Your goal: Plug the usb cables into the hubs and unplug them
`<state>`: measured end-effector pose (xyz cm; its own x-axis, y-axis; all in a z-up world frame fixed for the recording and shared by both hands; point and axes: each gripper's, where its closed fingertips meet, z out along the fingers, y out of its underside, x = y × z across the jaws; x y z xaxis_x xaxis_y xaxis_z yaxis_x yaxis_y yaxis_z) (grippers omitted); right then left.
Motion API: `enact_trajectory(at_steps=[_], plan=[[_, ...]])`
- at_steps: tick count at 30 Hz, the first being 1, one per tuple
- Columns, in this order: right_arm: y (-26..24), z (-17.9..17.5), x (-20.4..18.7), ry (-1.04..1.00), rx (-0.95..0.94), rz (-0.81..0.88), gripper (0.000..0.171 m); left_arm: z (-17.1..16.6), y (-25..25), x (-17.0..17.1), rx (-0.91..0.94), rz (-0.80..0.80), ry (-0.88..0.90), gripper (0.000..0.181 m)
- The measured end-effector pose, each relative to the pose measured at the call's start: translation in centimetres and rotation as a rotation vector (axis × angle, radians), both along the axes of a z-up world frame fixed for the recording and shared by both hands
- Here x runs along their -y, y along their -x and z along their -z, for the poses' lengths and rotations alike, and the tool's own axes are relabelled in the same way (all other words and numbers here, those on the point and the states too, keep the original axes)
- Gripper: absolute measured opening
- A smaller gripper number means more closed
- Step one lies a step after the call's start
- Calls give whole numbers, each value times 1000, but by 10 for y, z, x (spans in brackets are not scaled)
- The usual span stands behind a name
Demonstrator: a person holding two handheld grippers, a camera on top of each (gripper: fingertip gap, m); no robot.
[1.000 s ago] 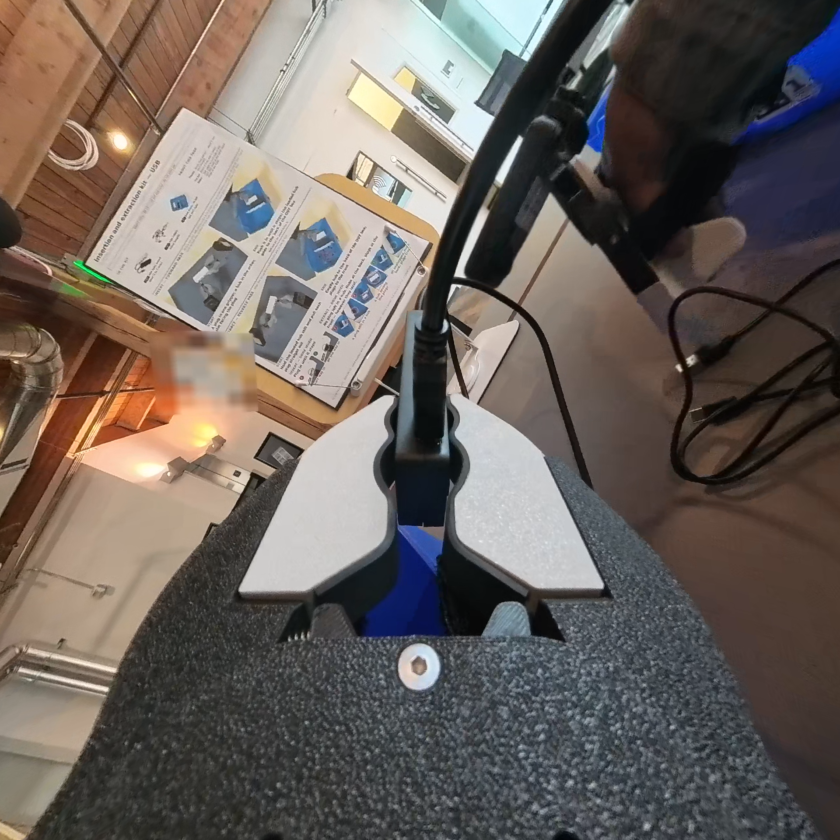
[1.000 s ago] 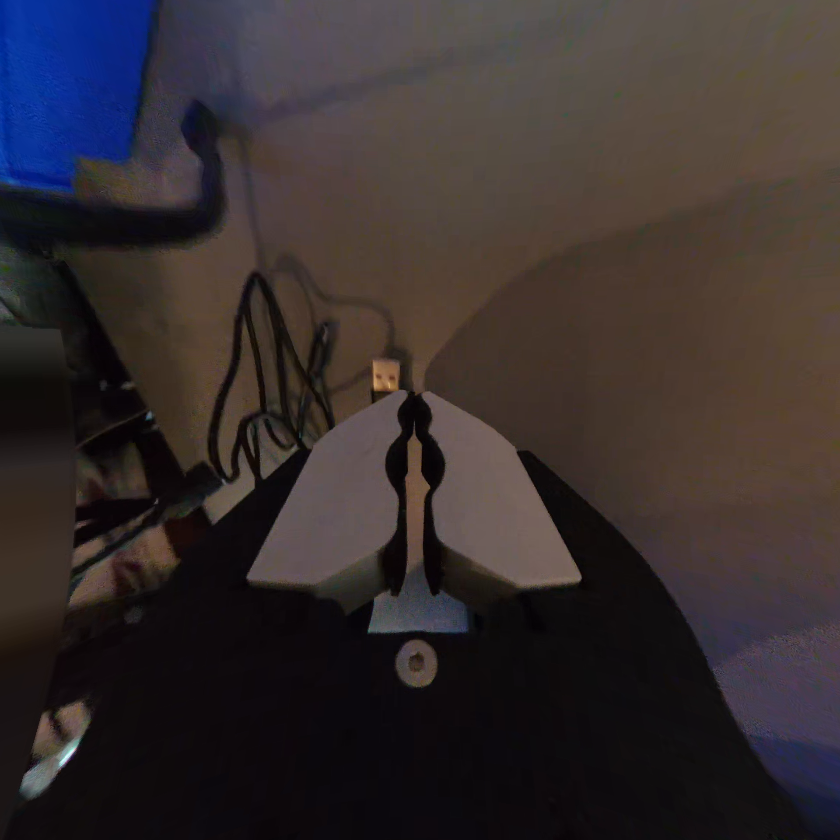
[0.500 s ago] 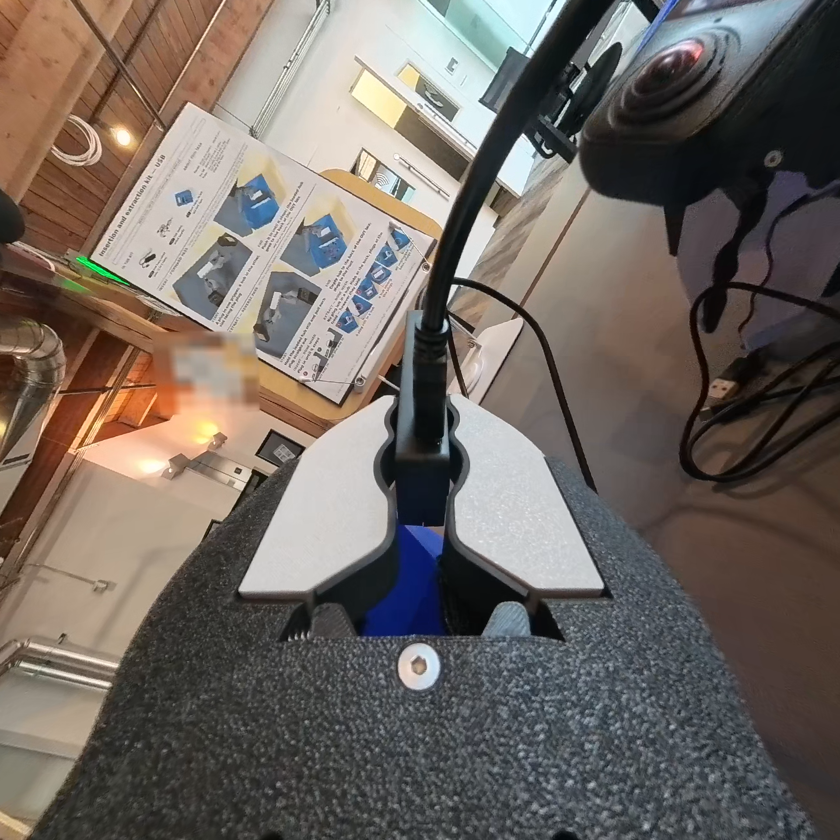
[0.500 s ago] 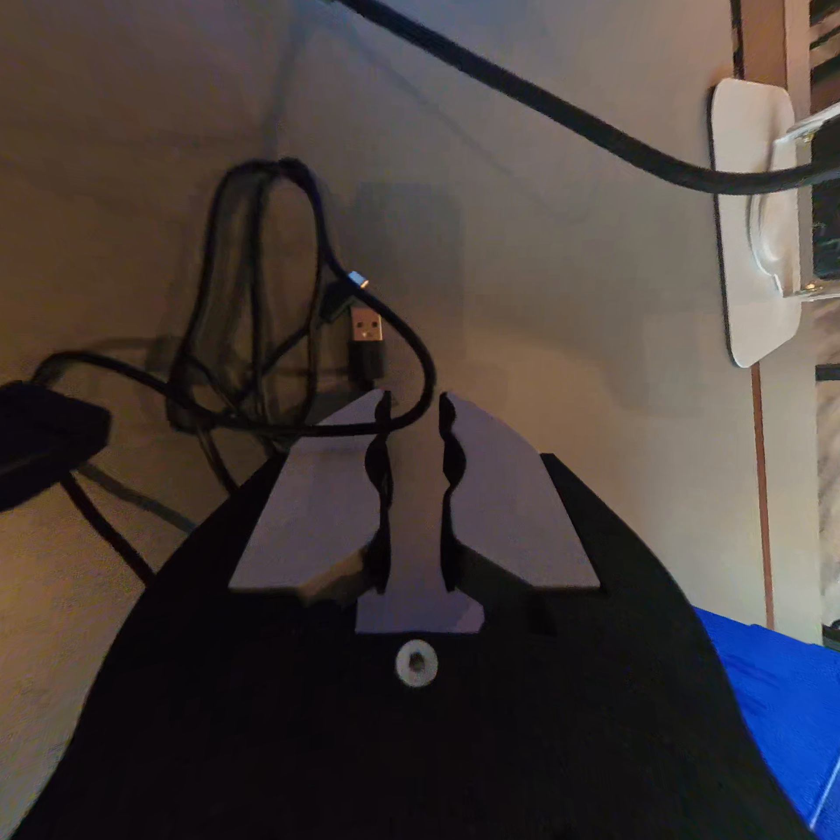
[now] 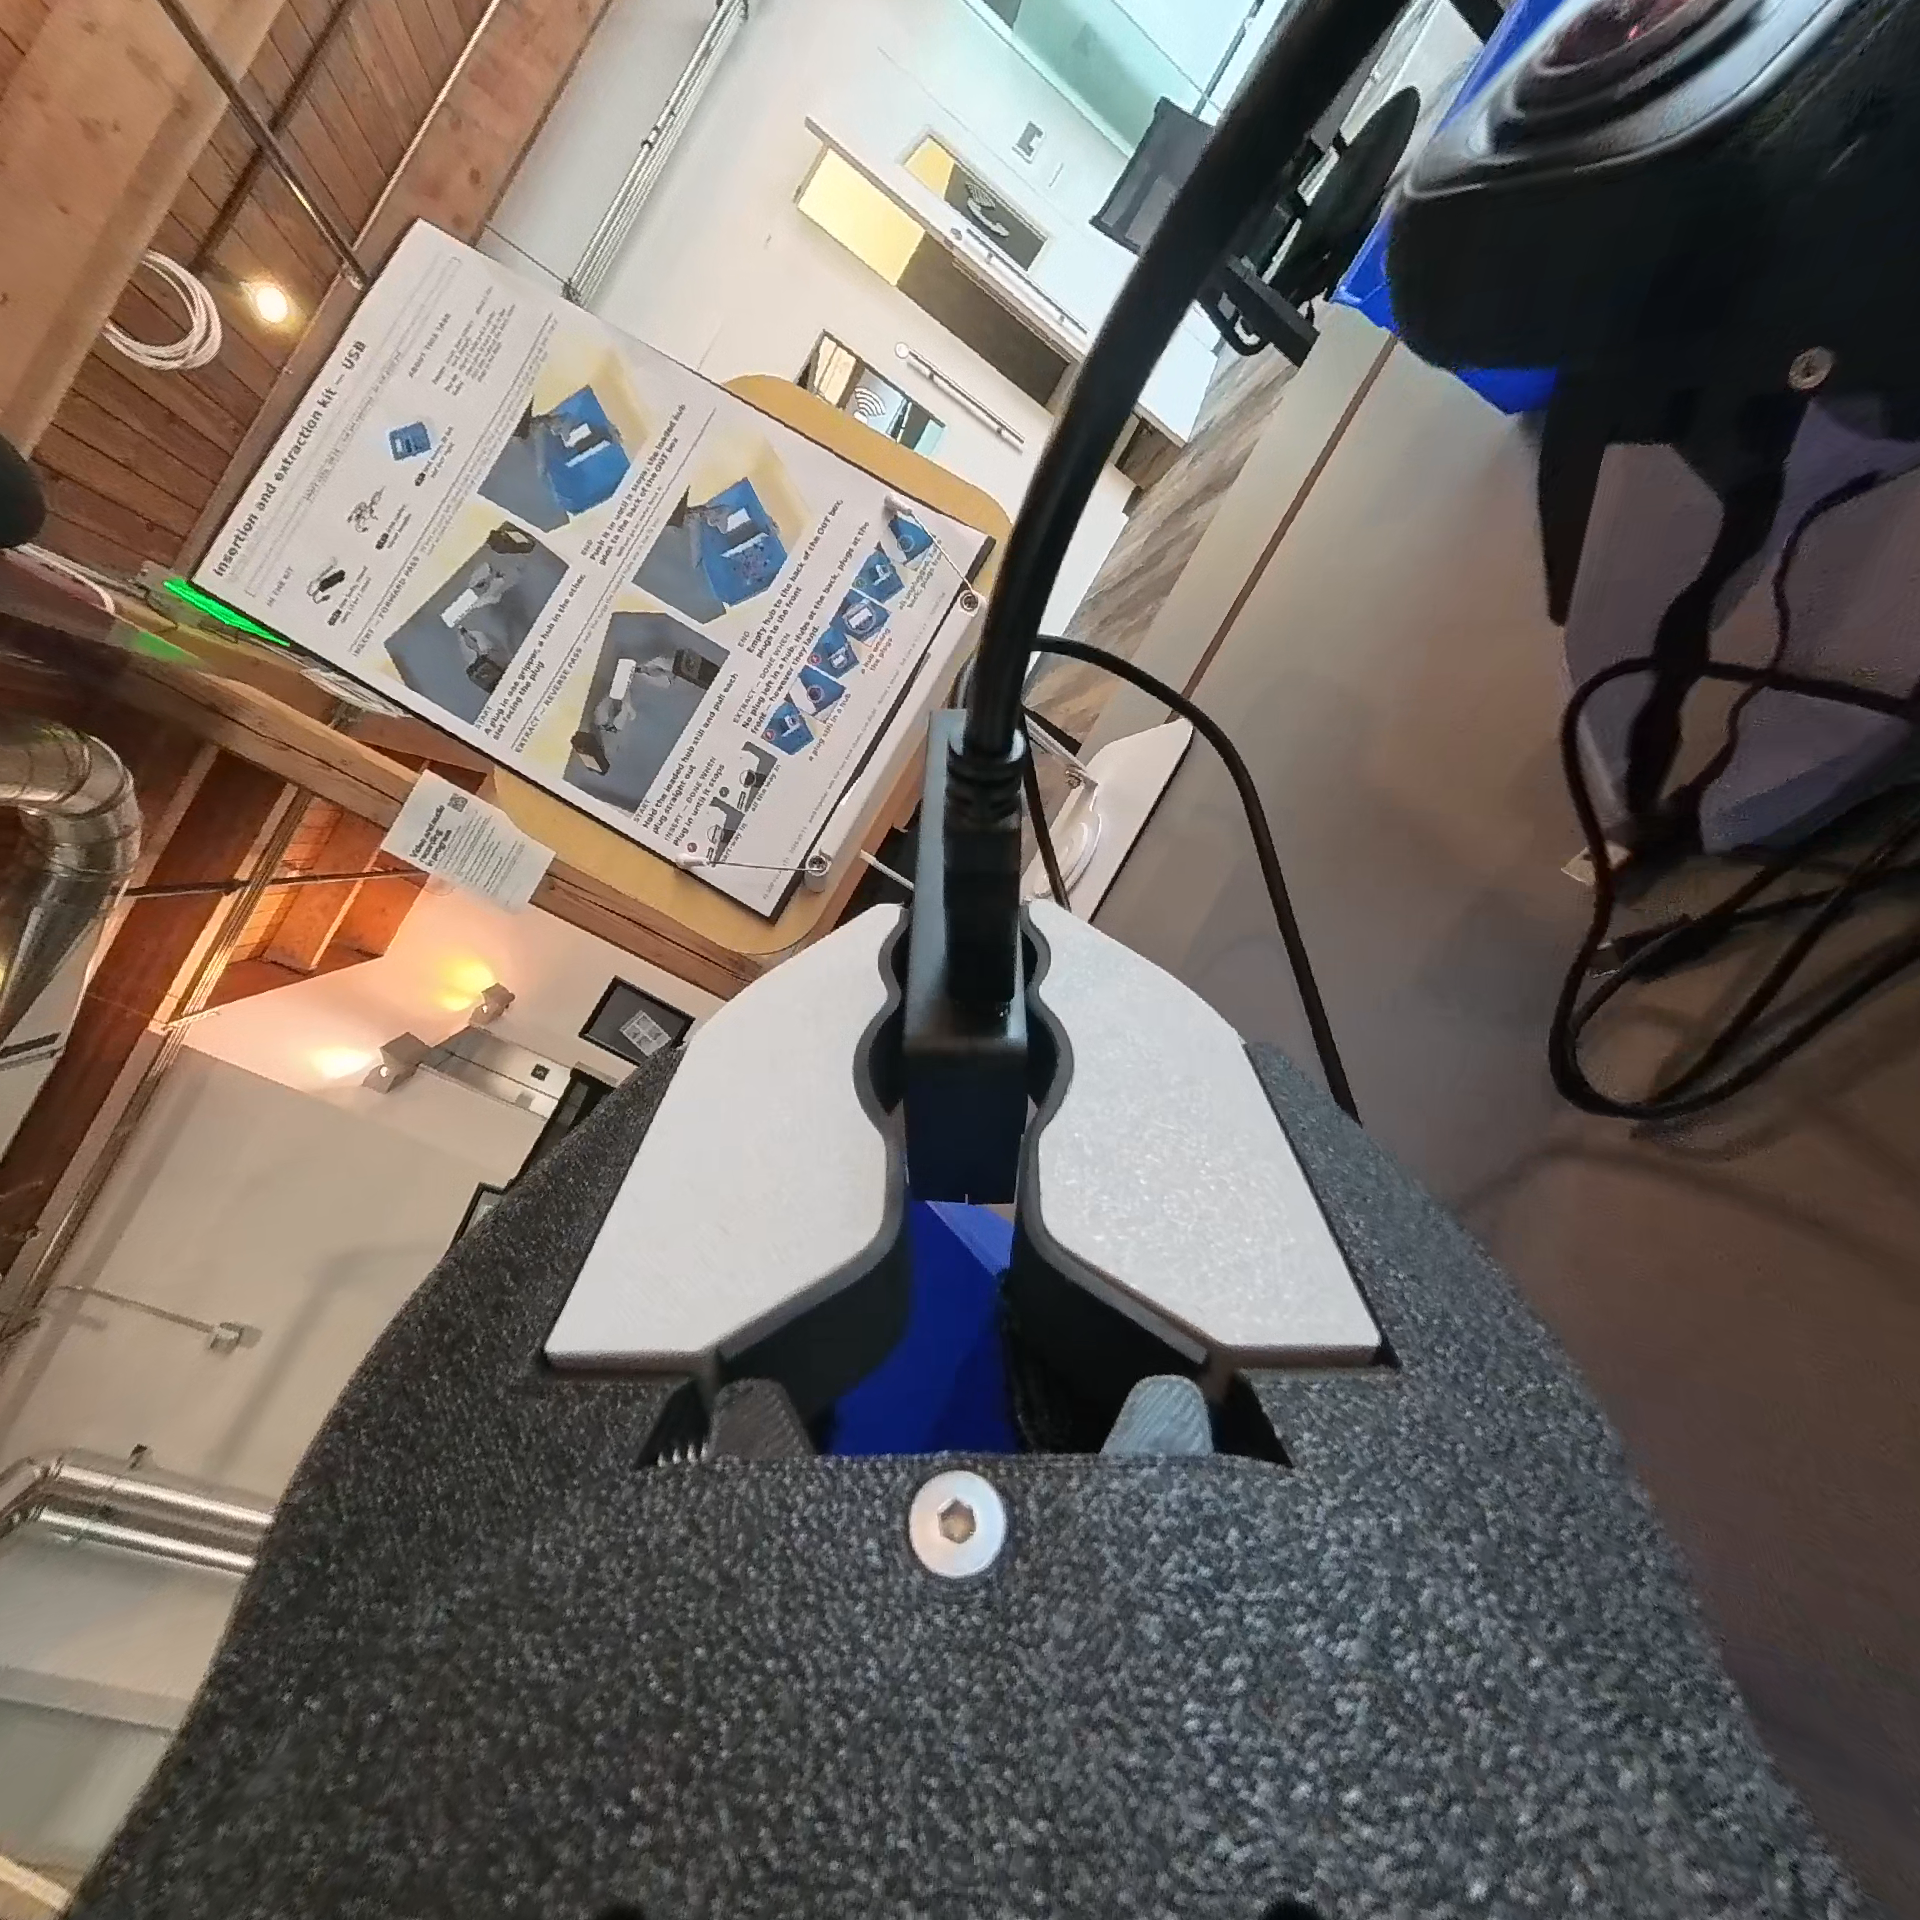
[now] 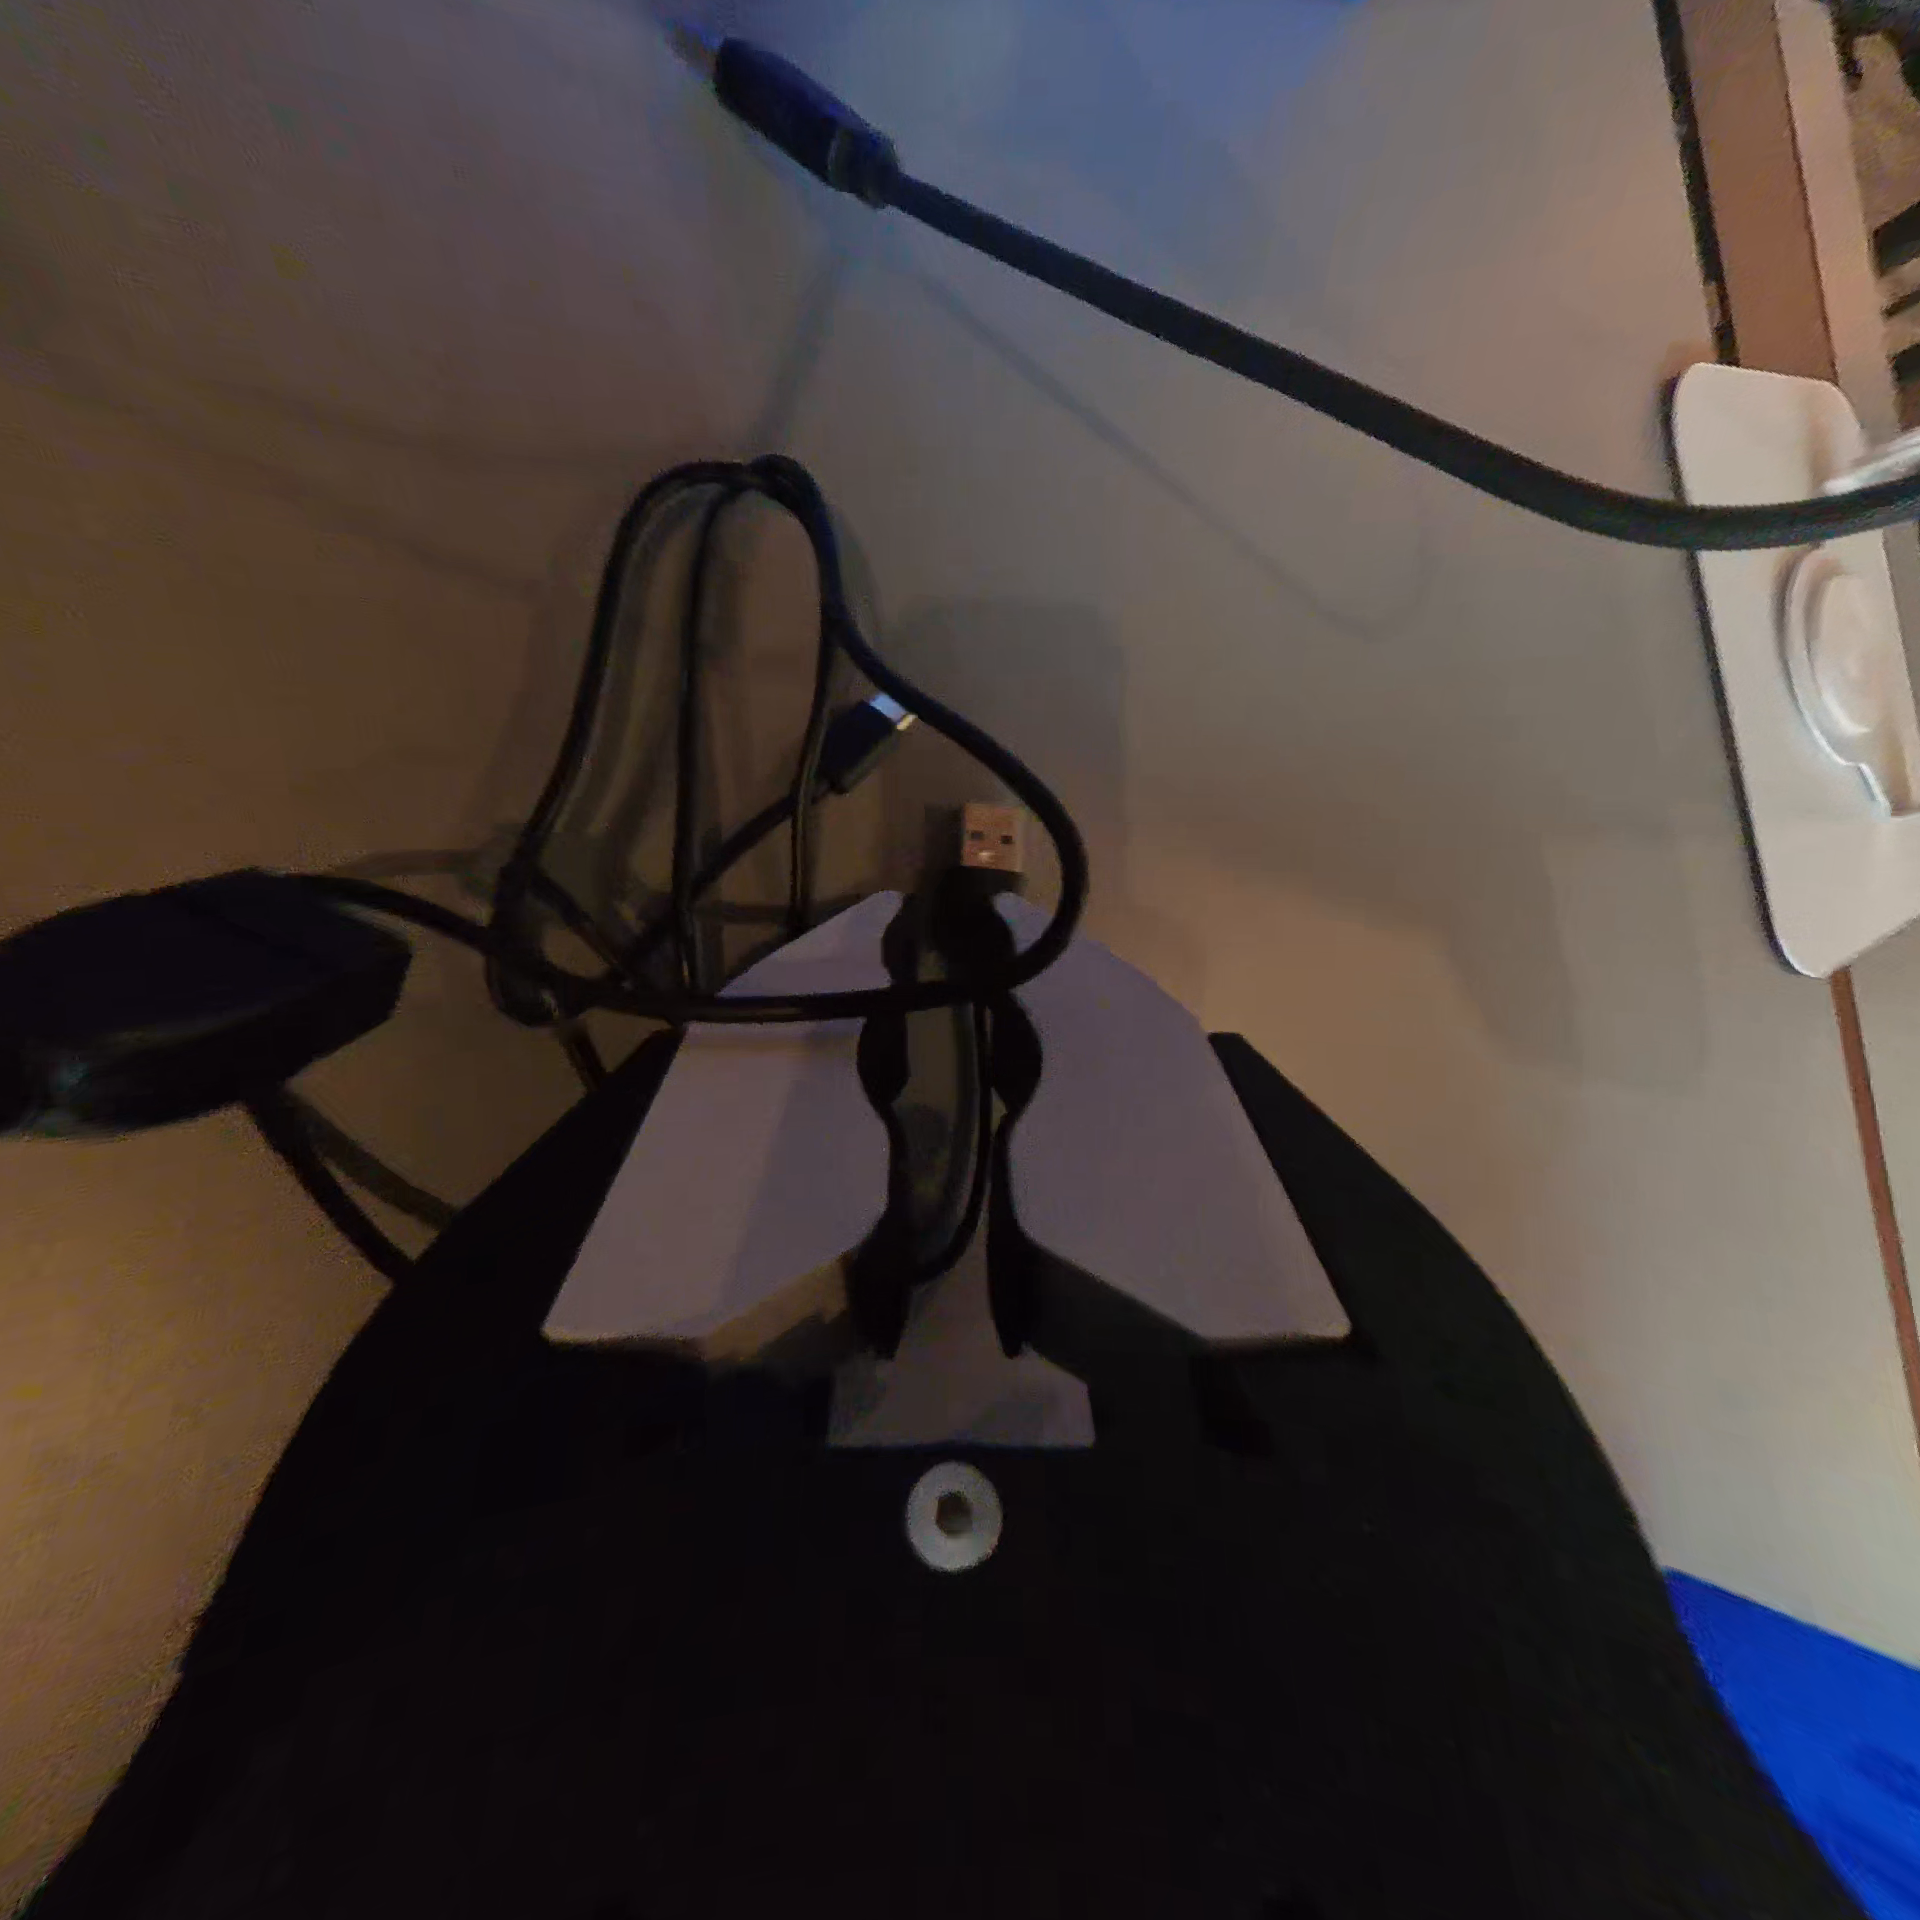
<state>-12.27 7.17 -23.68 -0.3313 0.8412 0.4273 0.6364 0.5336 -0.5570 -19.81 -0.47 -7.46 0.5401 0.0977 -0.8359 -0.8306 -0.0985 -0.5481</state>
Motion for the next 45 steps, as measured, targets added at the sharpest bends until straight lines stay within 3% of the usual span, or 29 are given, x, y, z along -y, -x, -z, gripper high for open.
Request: enact_trajectory(at_steps=[5,10,14,16,18,24,31,35,40,45], plan=[[3,-1,-5,-108,-27,-15,0,1,0,-1,1,2,3,17],[-1,-4,-9,47,-7,47,0,-2,-2,1,-4,5,-3,17],[-2,-23,-24,-11,-68,90,0,-4,0,3,1,1,-11,17],[-1,-19,-14,65,-57,76,29,-5,1,4,-1,-2,-12,17],[-1,-9,-15,93,-21,115,37,-6,1,5,-2,-3,-15,17],[7,-1,-18,145,-55,123,6,-7,2,6,2,-4,-19,17],[7,1,-19,107,-33,119,0,-8,4,7,-2,-13,-20,17],[1,1,-15,263,-11,168,0,-11,3,8,-6,-11,-26,17],[-4,-32,-10,584,-82,235,0,-12,4,9,-6,-13,-28,17],[-10,-43,-22,417,-130,190,0,-14,2,10,-11,-13,-34,17]])
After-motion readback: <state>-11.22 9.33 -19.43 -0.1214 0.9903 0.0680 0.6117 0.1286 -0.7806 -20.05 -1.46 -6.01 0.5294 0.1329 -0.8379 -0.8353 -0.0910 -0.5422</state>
